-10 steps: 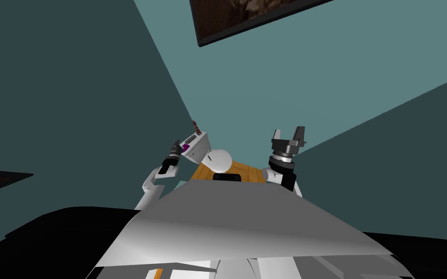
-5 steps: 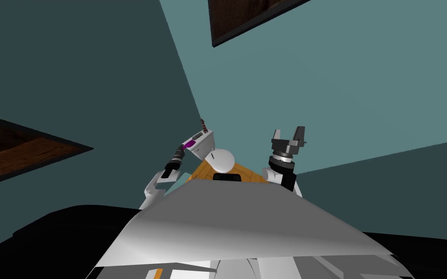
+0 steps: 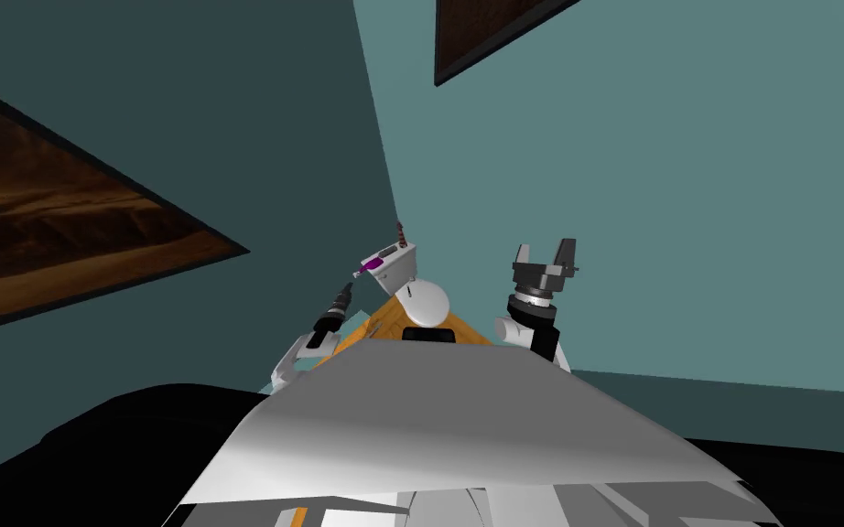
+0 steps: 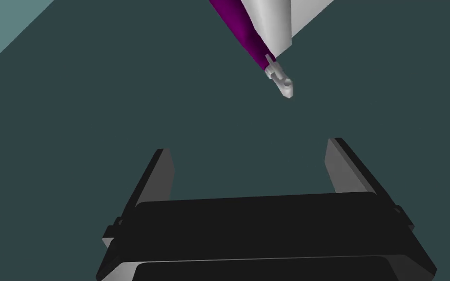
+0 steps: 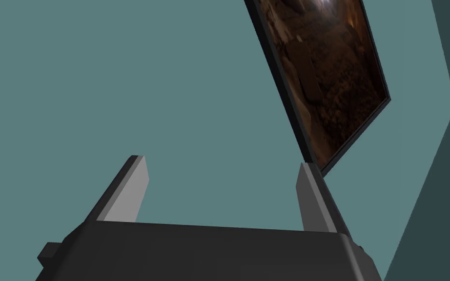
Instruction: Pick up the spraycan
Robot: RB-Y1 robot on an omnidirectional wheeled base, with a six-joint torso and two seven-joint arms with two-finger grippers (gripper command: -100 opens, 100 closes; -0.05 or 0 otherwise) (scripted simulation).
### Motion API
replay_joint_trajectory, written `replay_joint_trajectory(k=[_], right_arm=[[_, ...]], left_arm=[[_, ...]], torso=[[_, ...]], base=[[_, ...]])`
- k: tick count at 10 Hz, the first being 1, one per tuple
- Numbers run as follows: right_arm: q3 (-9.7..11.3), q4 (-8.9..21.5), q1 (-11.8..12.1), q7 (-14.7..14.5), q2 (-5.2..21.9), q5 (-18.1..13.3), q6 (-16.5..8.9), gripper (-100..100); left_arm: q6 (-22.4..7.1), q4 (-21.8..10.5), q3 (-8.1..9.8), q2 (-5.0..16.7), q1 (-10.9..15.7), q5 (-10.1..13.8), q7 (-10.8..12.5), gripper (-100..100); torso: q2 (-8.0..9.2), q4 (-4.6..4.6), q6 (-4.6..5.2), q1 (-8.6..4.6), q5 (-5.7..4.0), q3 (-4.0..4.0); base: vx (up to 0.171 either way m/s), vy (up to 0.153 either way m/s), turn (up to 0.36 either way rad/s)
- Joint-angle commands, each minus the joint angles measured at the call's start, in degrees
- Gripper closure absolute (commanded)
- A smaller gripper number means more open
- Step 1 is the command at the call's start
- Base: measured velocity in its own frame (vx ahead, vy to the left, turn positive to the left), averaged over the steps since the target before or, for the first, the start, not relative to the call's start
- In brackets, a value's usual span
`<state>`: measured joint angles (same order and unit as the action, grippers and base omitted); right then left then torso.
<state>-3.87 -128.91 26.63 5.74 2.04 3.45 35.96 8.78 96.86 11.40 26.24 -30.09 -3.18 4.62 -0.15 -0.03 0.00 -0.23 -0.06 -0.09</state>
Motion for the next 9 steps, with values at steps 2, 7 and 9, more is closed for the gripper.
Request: replay_joint_trajectory(k=[2, 7, 9], right_arm=[[0.0, 0.0, 0.0, 0.0, 0.0, 0.0, 0.0, 0], [0.0, 0.0, 0.0, 0.0, 0.0, 0.0, 0.0, 0], [0.0, 0.0, 0.0, 0.0, 0.0, 0.0, 0.0, 0]], left_arm=[[0.0, -0.6, -1.63, -0.7, -2.2, -1.9, -4.5, -100], [0.9, -2.6, -4.72, -2.1, -6.7, -5.3, -12.5, -100], [1.4, -3.8, -6.39, -2.7, -9.1, -7.2, -15.4, -100]], torso=[[0.05, 0.01, 0.00, -0.10, -0.01, 0.03], [-0.01, 0.00, 0.02, -0.08, 0.00, 0.00], [-0.03, 0.00, 0.06, 0.08, 0.00, -0.01]], base=[[-0.004, -0.087, 0.434], [0.000, -0.062, 0.422], [-0.013, -0.040, 0.403]])
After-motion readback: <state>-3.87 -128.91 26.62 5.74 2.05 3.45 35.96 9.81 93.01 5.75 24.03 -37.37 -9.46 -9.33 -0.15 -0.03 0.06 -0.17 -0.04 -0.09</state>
